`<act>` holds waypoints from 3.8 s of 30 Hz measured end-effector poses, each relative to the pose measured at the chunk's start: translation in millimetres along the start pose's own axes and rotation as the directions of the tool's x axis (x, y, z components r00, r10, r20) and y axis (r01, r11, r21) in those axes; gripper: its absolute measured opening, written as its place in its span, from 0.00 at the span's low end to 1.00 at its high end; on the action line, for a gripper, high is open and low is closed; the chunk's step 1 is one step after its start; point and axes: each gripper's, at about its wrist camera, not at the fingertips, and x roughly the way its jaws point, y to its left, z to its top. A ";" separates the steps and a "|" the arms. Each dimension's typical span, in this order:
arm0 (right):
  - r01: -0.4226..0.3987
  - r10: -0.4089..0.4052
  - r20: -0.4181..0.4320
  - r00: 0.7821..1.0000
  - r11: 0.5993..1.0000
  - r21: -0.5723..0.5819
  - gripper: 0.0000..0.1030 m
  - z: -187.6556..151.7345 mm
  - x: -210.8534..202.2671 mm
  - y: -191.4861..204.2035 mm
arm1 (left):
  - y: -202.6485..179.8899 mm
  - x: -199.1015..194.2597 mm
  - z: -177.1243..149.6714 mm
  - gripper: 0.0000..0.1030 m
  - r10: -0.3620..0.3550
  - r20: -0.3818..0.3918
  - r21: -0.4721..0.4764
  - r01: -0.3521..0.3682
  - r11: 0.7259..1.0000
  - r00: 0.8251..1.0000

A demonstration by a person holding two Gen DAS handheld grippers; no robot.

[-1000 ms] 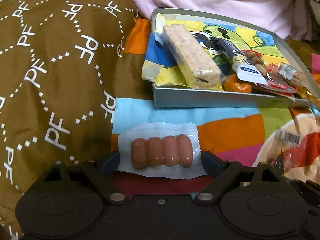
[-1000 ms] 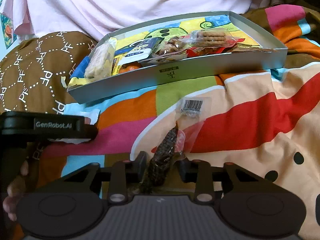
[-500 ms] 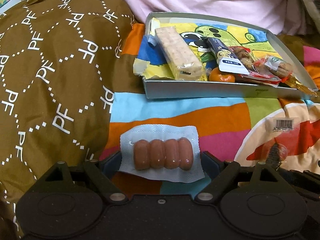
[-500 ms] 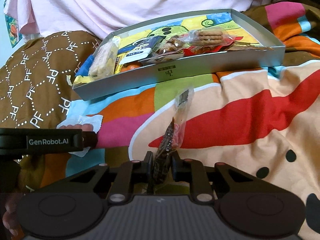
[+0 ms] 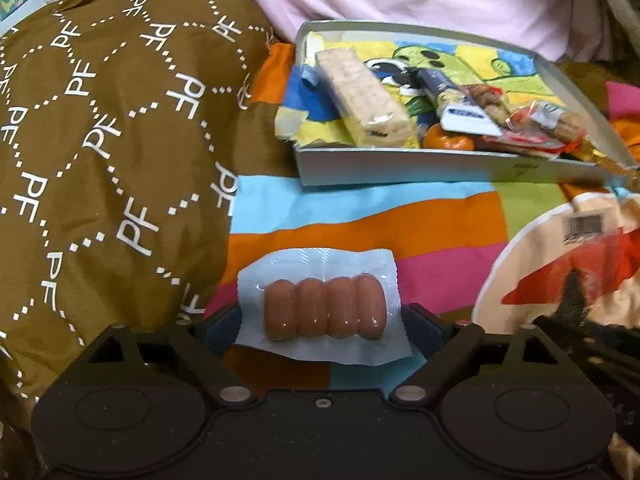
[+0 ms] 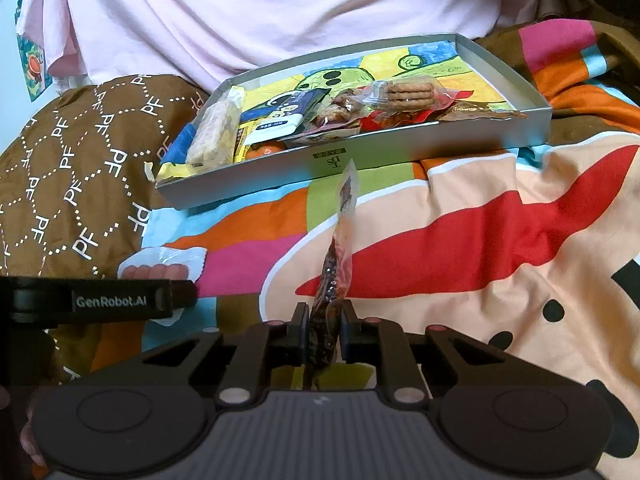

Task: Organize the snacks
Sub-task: 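Lift the sausage pack with the left tool while the right tool lifts the jerky packet, then release sausage pack into box lid with left tool while right tool releases jerky packet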

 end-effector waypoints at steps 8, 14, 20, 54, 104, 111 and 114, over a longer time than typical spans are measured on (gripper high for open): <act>-0.009 0.009 -0.002 1.000 1.000 0.004 0.16 0.3 -0.8 0.1 | 5.0 8.3 0.8 0.89 0.001 -0.013 0.001 -0.001 1.000 1.000; -0.027 0.027 0.005 1.000 1.000 0.007 0.16 1.4 -3.5 0.8 | 1.6 7.2 -2.4 0.87 -0.005 -0.016 0.039 0.006 0.999 1.000; -0.033 0.033 0.007 0.999 0.999 0.007 0.15 2.5 -5.3 1.7 | -1.5 -0.6 -12.0 0.81 0.000 0.004 0.064 0.000 0.998 1.000; -0.047 0.042 0.157 0.987 0.999 0.025 0.14 17.4 -36.2 -4.6 | -26.4 -67.4 48.2 0.80 0.038 0.203 0.003 -0.040 0.999 0.979; 0.187 -0.217 0.354 0.910 0.975 0.116 0.15 113.1 31.6 -104.1 | -121.8 45.1 164.6 0.83 -0.017 0.235 -0.066 0.033 0.997 0.972; 0.166 -0.202 0.342 0.918 0.977 0.131 0.16 112.6 36.0 -106.8 | -123.5 47.9 165.2 0.86 -0.021 0.218 -0.064 0.036 0.997 0.976; 0.156 -0.194 0.334 0.922 0.978 0.137 0.18 112.1 38.0 -108.9 | -123.7 49.4 165.3 0.87 -0.017 0.208 -0.067 0.031 0.997 0.978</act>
